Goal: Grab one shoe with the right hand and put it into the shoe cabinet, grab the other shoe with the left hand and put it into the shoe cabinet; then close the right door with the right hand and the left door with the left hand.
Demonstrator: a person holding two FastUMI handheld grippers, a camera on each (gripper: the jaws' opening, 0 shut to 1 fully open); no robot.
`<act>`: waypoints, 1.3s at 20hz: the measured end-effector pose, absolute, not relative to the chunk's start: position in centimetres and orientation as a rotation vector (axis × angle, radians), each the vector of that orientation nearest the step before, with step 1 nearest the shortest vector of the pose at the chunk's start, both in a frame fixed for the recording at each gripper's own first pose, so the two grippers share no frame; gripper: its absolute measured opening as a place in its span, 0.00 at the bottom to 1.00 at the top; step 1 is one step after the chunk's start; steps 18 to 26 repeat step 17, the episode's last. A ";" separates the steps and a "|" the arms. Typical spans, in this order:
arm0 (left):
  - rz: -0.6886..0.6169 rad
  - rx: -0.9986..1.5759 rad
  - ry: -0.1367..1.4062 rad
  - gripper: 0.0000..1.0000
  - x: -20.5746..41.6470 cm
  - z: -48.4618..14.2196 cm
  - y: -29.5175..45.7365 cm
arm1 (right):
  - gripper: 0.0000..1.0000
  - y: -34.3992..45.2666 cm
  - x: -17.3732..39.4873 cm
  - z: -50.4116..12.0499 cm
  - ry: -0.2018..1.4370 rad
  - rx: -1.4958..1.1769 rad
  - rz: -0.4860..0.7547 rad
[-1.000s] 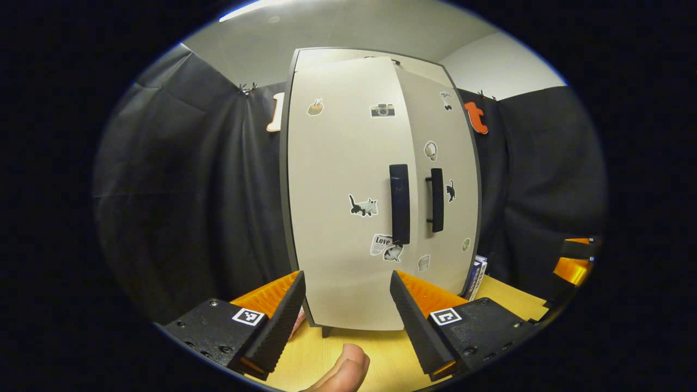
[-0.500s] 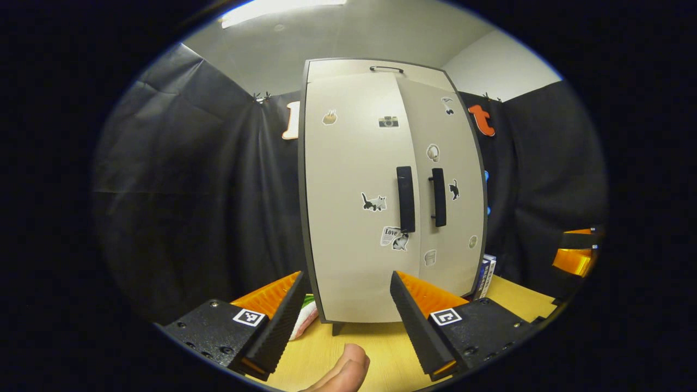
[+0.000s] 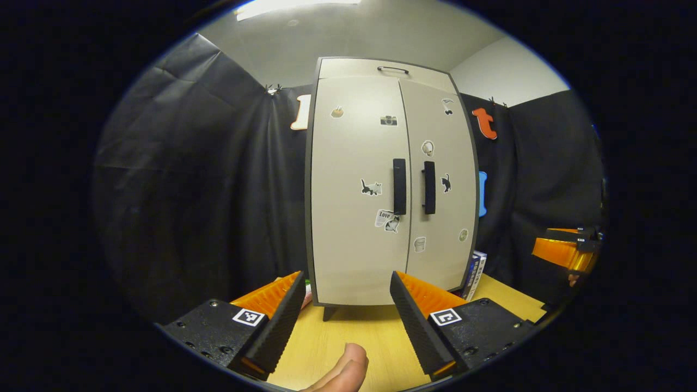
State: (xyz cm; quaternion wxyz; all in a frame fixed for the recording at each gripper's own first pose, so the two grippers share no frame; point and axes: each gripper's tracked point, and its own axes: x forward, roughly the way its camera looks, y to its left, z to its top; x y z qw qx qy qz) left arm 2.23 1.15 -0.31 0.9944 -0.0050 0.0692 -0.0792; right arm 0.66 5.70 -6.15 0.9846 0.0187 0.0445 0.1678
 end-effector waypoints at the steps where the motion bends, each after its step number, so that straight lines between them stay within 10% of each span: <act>1: -0.168 -0.024 0.152 0.94 2.0 -0.9 1.1 | 0.95 6.0 0.4 -6.1 0.085 0.043 0.346; 26: -0.188 0.010 0.158 0.95 0.8 -2.6 -0.2 | 0.96 5.6 -0.6 -6.1 0.052 0.056 0.370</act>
